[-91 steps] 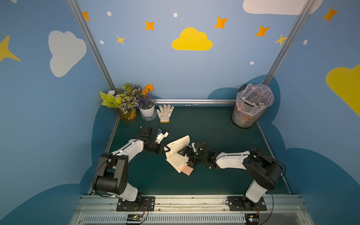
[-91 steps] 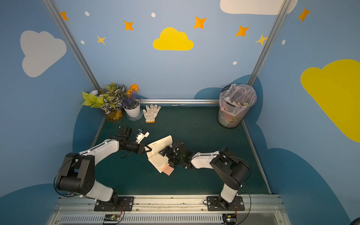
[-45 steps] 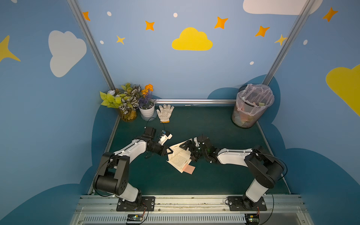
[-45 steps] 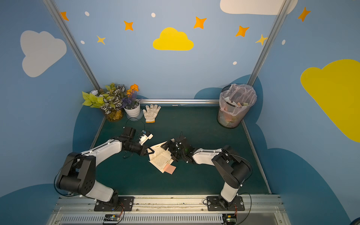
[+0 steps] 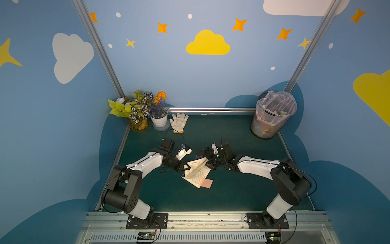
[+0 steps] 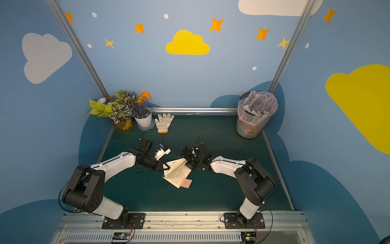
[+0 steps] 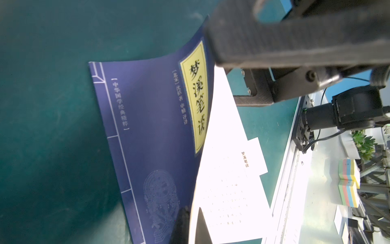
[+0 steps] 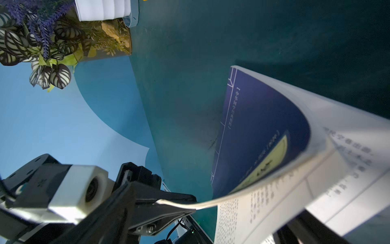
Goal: Peel off the used sticky note
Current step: Turn the page of the book at the center of the board.
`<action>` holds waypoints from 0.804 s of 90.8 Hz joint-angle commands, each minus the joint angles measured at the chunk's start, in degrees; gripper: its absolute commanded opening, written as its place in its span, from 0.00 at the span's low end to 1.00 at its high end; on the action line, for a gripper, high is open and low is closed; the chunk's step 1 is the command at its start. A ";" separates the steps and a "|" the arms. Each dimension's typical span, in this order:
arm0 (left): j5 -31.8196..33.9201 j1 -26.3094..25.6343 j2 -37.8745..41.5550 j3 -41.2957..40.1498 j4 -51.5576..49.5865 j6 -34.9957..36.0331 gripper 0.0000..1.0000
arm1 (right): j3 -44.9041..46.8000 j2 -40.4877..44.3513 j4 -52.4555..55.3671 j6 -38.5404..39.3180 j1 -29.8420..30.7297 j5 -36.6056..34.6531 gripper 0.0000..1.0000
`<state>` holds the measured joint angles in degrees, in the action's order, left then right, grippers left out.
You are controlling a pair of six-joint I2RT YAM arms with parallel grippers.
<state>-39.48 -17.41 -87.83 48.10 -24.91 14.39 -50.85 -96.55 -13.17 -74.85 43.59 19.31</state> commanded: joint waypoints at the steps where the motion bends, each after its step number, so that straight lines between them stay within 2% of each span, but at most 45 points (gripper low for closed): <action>1: 0.48 -1.19 1.55 0.38 -2.96 1.58 0.10 | -1.42 -2.21 1.64 0.06 -0.32 1.34 0.97; 19: 0.04 -3.31 1.92 0.42 -3.64 3.19 0.19 | -1.45 -4.54 0.02 -0.38 -0.72 2.37 0.97; 29: 0.08 -4.64 2.34 0.55 -4.24 4.22 0.24 | -1.08 -5.12 -1.42 -0.64 -0.90 2.72 0.92; 49: 0.23 -5.53 5.28 1.73 -5.66 7.81 0.67 | 0.06 -4.08 -0.18 0.13 -1.23 1.58 0.76; 54: 0.00 -5.53 6.02 2.26 -6.35 8.45 0.80 | 0.29 -3.80 -0.19 0.22 -1.37 1.50 0.67; 61: 0.04 -5.53 7.16 2.62 -6.93 9.41 0.88 | 0.56 -3.29 -0.33 0.23 -1.32 1.50 0.45; 65: 0.55 -5.60 7.64 2.87 -7.18 9.81 0.89 | 0.66 -2.75 -0.39 0.31 -1.35 1.36 0.33; 69: 1.38 -5.75 8.03 3.23 -7.64 10.22 0.89 | 0.62 -2.20 -0.18 0.40 -1.34 1.15 0.25; 73: 2.75 -6.08 8.39 3.52 -8.18 10.50 0.89 | 0.58 -1.55 0.13 0.41 -1.32 0.75 0.12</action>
<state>-38.52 -22.98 -80.66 50.09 -30.46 22.37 -50.52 -100.99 -12.91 -74.89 42.46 20.73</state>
